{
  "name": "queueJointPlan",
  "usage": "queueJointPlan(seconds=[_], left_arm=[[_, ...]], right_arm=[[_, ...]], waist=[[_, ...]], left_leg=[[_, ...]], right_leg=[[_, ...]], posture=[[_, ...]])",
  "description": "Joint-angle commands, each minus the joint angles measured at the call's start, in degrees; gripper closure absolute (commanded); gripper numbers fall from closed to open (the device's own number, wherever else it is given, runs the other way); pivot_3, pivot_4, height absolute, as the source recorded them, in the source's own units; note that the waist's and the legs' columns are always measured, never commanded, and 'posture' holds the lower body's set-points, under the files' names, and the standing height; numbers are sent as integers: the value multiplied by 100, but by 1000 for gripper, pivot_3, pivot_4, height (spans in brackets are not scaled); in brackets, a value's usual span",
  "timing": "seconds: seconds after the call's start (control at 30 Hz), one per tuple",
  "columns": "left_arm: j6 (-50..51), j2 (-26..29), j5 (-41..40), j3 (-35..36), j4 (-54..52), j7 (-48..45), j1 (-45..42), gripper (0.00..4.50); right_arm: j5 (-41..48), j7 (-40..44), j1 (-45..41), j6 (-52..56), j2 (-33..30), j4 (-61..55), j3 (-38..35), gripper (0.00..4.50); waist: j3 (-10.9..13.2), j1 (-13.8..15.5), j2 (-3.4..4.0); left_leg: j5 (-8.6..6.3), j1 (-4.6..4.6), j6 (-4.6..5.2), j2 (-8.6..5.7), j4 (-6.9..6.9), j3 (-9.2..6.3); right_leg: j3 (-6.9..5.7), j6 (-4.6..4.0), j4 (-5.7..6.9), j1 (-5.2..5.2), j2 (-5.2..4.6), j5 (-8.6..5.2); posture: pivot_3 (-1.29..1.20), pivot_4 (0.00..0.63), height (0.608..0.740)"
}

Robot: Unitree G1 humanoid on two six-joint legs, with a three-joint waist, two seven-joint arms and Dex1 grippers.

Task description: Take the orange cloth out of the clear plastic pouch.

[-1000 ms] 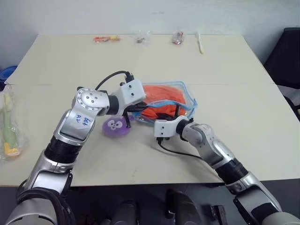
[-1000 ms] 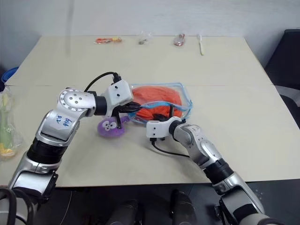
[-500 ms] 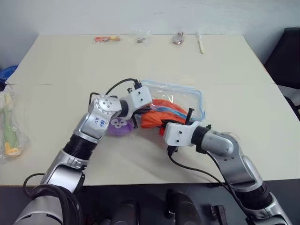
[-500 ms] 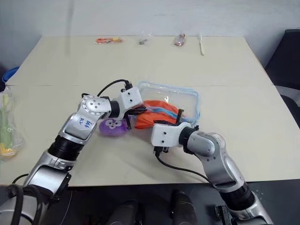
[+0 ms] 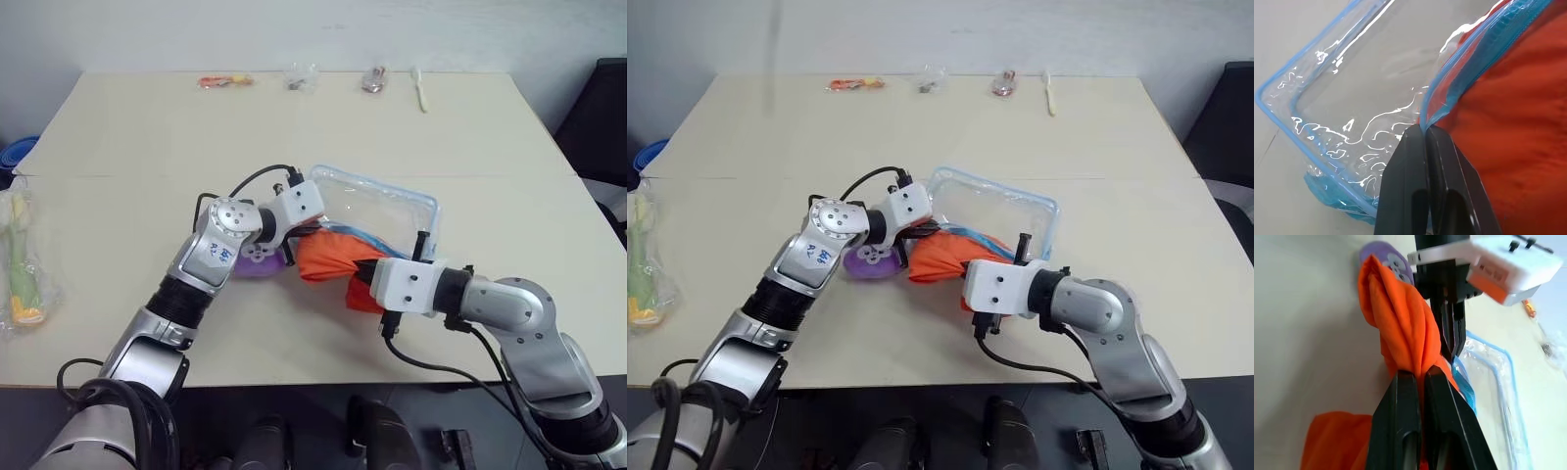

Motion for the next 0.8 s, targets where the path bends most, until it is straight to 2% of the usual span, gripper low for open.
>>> queueJointPlan(seconds=[0.03,0.27,0.4,0.43,0.47,0.53,0.63,0.7,0.8], left_arm=[[-85,-99,160,89,203,300,-237,4500],[-191,-235,235,291,1031,795,-603,4500],[-178,-149,249,397,1135,864,-629,4500],[-155,-105,269,434,1141,901,-625,4045],[-167,-35,281,455,1128,882,-610,3904],[-181,155,267,492,929,761,-546,3320],[131,488,8,600,303,291,-408,2343],[718,749,-560,806,-426,-410,-275,1726],[1778,1231,-1776,1268,-1464,-1550,-274,1726]], right_arm=[[662,226,-19,281,-259,-709,-549,4482],[2229,415,-333,1343,-658,-1257,-1525,4482],[3009,385,-656,1784,-921,-1153,-2066,4482],[3200,374,-747,1895,-1016,-1097,-2221,4500],[3376,368,-828,1992,-1120,-1049,-2363,4500],[3641,427,-883,2131,-1426,-915,-2699,4500],[3599,635,-723,1984,-2054,-511,-3171,4500],[3311,702,-591,1656,-2408,-35,-3375,4500],[2398,678,-244,523,-2886,872,-3383,4500]], waist=[[0,48,0],[0,85,-1],[1,77,-2],[1,79,-2],[1,81,-2],[1,80,-2],[1,82,-3],[2,89,-4],[3,90,-6]], left_leg=[[0,0,0,0,1,0],[0,0,1,-2,3,-1],[0,1,2,-1,1,0],[0,1,1,-1,2,0],[0,1,1,-1,2,0],[0,1,2,0,2,-1],[0,-1,2,-1,-1,0],[-1,-2,3,-1,-1,1],[-1,-2,3,0,2,1]], right_leg=[[0,0,0,0,0,0],[0,0,4,0,0,0],[0,0,4,0,0,0],[0,0,4,0,0,0],[1,0,4,0,0,0],[0,0,4,0,0,0],[0,0,2,-1,-2,0],[0,0,1,-1,-2,0],[1,0,1,0,-4,0]], posture=[[0,150,740],[0,150,740],[0,150,740],[0,150,740],[0,150,740],[0,150,740],[0,150,740],[0,150,740],[0,150,740]])
